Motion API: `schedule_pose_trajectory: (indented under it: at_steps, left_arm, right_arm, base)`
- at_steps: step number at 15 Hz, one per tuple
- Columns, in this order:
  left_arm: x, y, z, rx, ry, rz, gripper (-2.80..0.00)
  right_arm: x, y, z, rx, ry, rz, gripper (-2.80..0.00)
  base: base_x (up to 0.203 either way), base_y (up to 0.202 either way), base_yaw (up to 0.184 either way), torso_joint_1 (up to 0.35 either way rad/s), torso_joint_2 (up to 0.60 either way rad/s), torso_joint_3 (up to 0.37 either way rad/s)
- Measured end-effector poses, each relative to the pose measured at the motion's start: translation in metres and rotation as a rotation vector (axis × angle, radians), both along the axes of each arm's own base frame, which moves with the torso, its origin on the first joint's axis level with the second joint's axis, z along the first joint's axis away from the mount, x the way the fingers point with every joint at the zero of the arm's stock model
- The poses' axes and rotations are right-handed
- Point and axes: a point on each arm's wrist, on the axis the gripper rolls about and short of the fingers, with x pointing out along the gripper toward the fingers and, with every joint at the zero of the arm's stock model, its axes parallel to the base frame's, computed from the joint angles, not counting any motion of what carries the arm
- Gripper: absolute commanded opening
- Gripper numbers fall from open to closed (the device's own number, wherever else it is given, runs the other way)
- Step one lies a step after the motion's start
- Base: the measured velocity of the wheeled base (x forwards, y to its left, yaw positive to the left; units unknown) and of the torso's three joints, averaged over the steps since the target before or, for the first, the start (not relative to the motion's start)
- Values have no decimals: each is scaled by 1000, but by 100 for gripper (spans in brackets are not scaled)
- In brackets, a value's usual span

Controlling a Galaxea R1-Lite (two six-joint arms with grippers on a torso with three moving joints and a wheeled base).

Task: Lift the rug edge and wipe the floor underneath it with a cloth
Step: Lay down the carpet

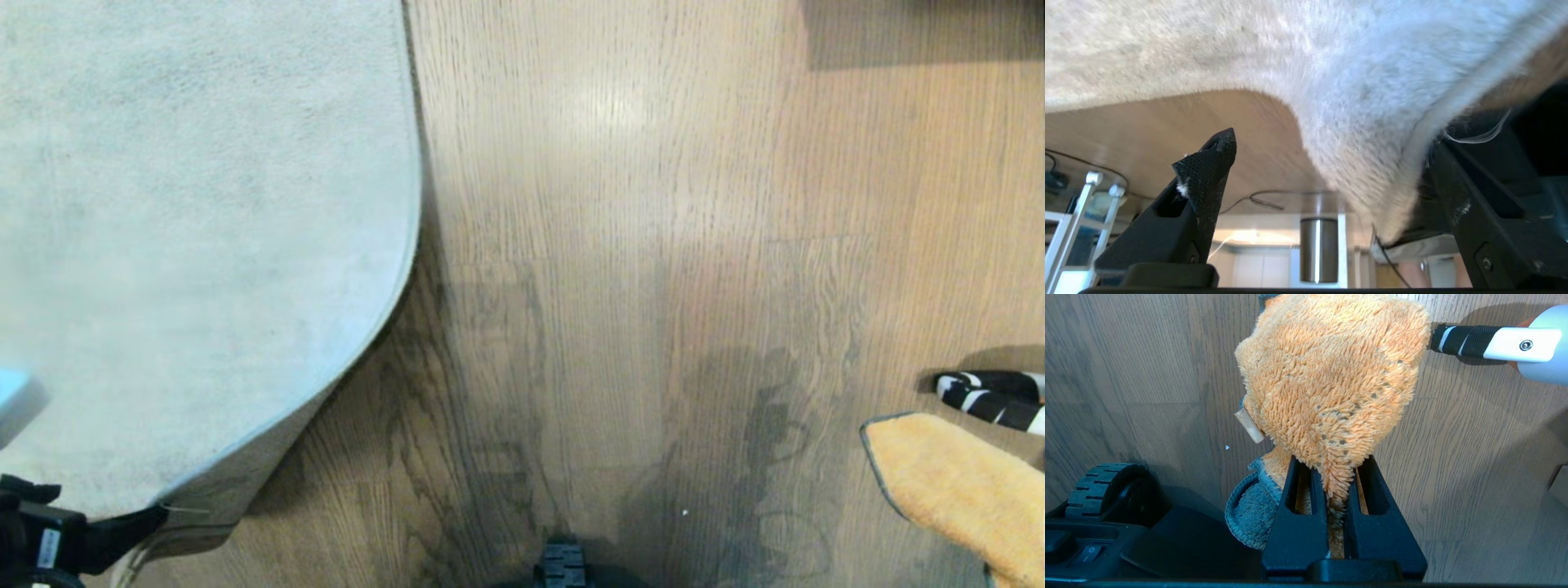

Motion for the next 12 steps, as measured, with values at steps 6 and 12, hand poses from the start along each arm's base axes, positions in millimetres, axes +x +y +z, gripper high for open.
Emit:
schedule_pose_trajectory:
  at_steps: [6, 12]
  left_arm:
    - [-13, -4, -12, -32, 6, -20, 0]
    - [-22, -9, -16, -39, 2, -69, 0]
  right_arm:
    - [0, 0, 0, 0, 0, 0, -280]
    - [0, 0, 0, 0, 0, 0, -280]
  base:
    - [0, 0, 0, 0, 0, 0]
    - [0, 0, 0, 0, 0, 0]
